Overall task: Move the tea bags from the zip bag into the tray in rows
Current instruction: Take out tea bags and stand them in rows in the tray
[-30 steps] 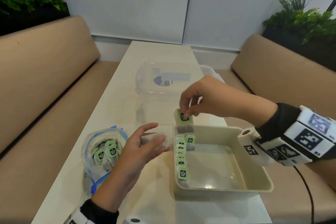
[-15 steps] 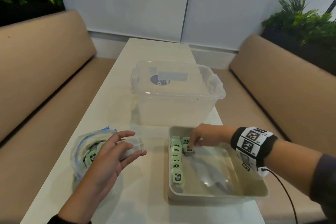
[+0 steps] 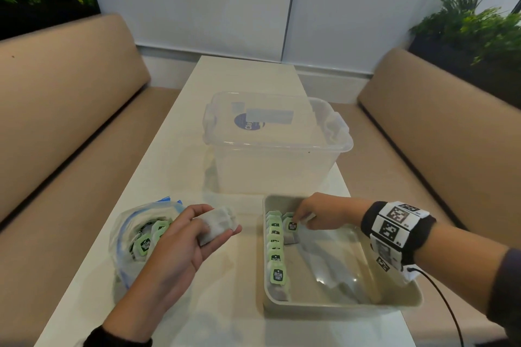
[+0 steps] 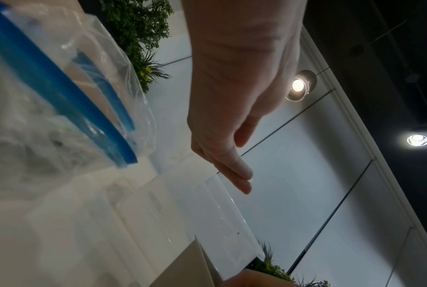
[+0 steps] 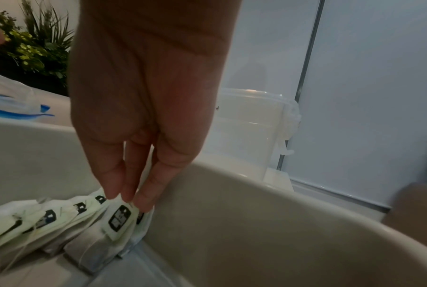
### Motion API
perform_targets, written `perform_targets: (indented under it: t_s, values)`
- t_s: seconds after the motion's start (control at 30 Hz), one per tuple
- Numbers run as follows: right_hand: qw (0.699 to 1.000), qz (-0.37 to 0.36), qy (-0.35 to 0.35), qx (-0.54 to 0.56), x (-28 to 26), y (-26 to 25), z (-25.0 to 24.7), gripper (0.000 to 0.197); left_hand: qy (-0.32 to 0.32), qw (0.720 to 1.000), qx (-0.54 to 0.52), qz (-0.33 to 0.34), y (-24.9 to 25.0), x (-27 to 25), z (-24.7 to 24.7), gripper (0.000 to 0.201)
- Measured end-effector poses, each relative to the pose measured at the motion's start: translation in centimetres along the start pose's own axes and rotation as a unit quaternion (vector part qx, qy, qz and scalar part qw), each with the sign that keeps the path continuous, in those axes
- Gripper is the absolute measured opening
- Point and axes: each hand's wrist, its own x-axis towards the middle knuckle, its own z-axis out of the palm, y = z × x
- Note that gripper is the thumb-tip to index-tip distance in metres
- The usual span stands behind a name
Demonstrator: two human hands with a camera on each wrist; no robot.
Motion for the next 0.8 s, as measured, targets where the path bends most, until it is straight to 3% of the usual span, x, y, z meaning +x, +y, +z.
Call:
perform_targets:
  t_s: [0.1, 0.2, 0.3, 0.37, 0.43, 0.6, 0.73, 0.8]
  values:
    - [1.000, -0.005, 0.023, -0.006, -0.7, -0.7, -1.0, 0.037, 0.004, 1.000, -0.010, 0.011, 0.0, 0.0, 0.6, 0.021]
    - [0.993, -0.047, 0.098, 0.038, -1.7, -2.7, -3.3, 0.026, -0.004, 0.999, 0.016, 0.038, -0.3, 0.2, 0.8, 0.014]
    - [0.958, -0.089, 0.103, 0.252, -3.3, -5.8, -5.6, 0.024, -0.002, 0.990, 0.077, 0.116, -0.6, 0.5, 0.7, 0.020]
    - [0.920, -0.091, 0.047, 0.377, -4.3, -7.7, -6.6, 0.035, 0.001, 0.968, 0.148, 0.201, -0.7, 0.5, 0.8, 0.026]
    - [0.902, -0.108, 0.023, 0.419, -5.0, -8.9, -6.9, 0.037, 0.002, 0.942, 0.190, 0.277, -0.8, 0.3, 1.0, 0.027]
    - [0.881, -0.158, 0.083, 0.439, -5.7, -10.7, -8.1, 0.019, -0.022, 0.866, 0.241, 0.437, -1.6, 0.0, 0.5, 0.020]
    - [0.884, -0.188, 0.112, 0.414, -6.3, -12.0, -9.0, 0.014, -0.001, 0.806, 0.310, 0.505, -1.5, -0.4, 0.6, 0.017]
    - [0.894, -0.203, 0.158, 0.367, -6.6, -12.6, -9.6, 0.014, -0.008, 0.810, 0.304, 0.501, -1.3, -0.5, 0.6, 0.037]
